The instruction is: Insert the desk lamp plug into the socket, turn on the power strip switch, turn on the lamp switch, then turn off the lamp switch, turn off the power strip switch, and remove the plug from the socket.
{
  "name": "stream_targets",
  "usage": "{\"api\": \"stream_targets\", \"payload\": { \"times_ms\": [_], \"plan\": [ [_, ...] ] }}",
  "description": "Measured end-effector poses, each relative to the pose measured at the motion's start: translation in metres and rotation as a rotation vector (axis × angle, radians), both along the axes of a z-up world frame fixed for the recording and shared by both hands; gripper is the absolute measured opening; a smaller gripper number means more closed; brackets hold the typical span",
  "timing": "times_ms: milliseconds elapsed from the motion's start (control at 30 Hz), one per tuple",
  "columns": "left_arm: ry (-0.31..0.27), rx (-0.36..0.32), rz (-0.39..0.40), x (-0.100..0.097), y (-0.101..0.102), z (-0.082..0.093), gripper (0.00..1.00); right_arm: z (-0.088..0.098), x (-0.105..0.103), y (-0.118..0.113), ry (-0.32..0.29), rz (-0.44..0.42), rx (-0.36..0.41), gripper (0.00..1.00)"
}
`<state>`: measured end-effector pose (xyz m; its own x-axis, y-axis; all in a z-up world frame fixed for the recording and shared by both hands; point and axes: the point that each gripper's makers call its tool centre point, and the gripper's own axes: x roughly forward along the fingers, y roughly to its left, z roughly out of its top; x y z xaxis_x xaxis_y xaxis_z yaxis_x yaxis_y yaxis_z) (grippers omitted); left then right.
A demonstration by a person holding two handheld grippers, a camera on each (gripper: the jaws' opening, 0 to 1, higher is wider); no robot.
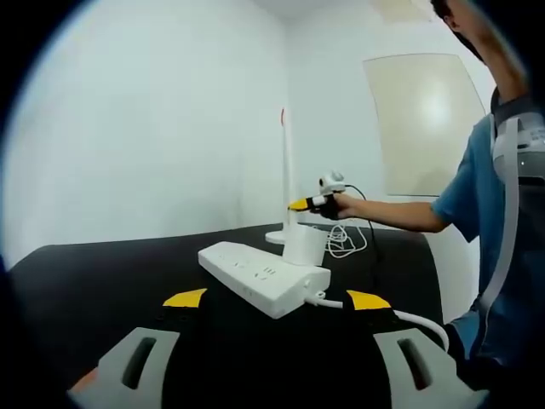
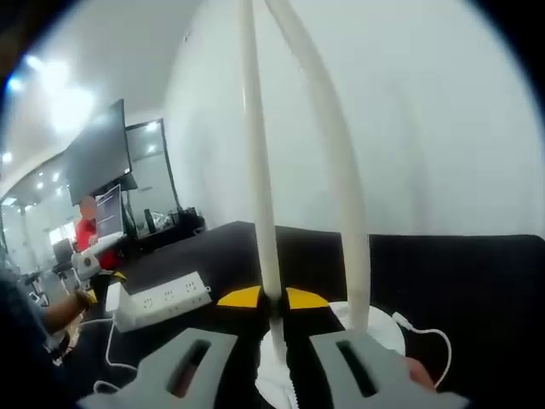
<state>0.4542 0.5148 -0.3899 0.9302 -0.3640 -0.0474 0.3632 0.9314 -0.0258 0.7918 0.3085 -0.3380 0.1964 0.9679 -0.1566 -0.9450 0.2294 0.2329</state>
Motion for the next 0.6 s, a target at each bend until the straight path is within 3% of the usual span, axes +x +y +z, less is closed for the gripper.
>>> {"api": "stream_targets", "payload": {
  "times_ms": [600],
  "plan": [
    [-0.005,-0.014,-0.005,0.001,0.001,0.001,0.59,0.007,-0.023,0.005,0.052,0.036,-0.001,0.10]
  ]
}}
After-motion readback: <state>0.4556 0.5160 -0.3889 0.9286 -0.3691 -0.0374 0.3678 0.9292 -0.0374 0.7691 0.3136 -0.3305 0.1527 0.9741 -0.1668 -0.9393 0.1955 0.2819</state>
